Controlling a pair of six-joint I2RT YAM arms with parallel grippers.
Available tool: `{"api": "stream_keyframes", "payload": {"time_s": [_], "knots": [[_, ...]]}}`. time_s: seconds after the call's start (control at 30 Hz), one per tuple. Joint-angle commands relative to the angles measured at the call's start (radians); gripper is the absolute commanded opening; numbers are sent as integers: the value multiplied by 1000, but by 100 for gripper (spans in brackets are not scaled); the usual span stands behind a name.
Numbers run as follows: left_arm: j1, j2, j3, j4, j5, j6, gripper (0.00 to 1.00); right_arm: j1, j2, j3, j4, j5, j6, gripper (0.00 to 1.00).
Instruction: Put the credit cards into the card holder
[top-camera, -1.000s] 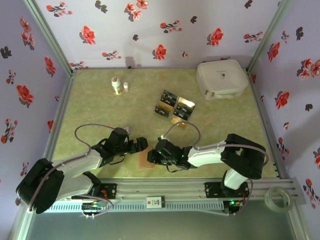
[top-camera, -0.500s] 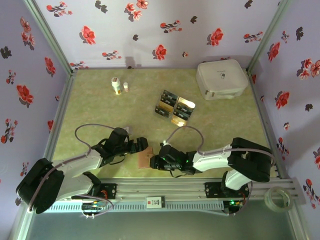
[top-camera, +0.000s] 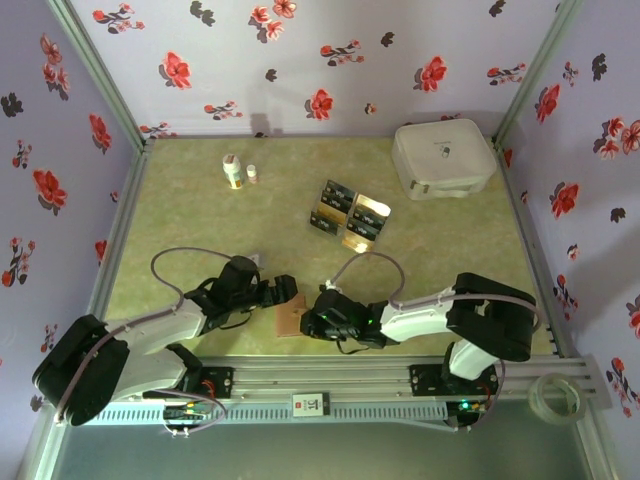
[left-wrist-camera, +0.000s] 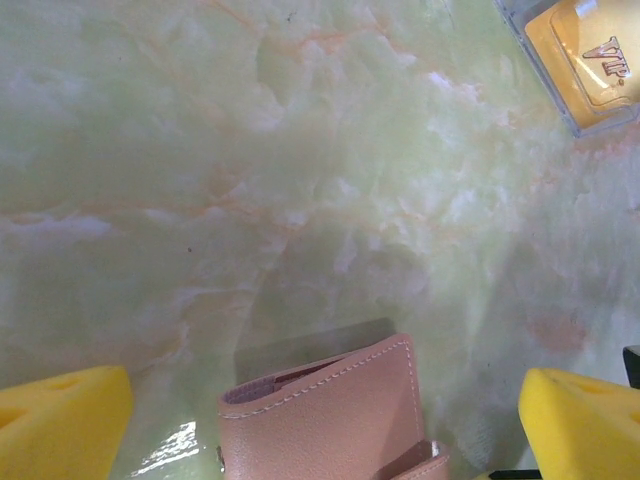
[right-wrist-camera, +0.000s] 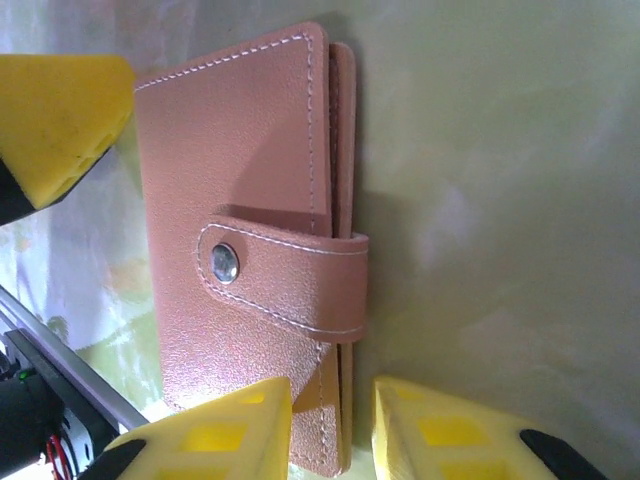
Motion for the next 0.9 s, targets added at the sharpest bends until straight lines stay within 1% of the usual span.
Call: {"api": "stream_keyframes", "payload": {"time_s": [0.0,0.17,0.2,0.27,0.33,0.37,0.47,0.53,0.67,0.73,0.87], "knots": [[-22,24,-10,28,17,-32,100,12,90,48,232,-27,44,27],[-24,25,-19,37,13,-36,100,12,101,54,255,-36,44,27],[-26,23,-19,38,13,-36,100,11,98,54,254,-36,43,24],[-26,22,-21,39,13,-37,100,11,93,54,252,-33,42,14],[-26,20,-21,41,13,-44,100,8,84,50,245,-26,41,2],[-26,17,-20,39,13,-46,100,5,80,49,241,-24,40,0],[-21,-10,2,-3,-12,-51,100,-11,56,38,237,-15,38,0],[2,-41,39,-68,-29,-32,100,-27,29,38,214,-17,22,0],[96,-99,110,-174,-29,6,100,-62,-28,54,129,-26,-24,0],[150,-118,142,-203,-1,31,100,-86,-59,64,87,-31,-48,0],[228,-118,188,-245,59,71,100,-132,-106,78,21,-47,-87,0]]}}
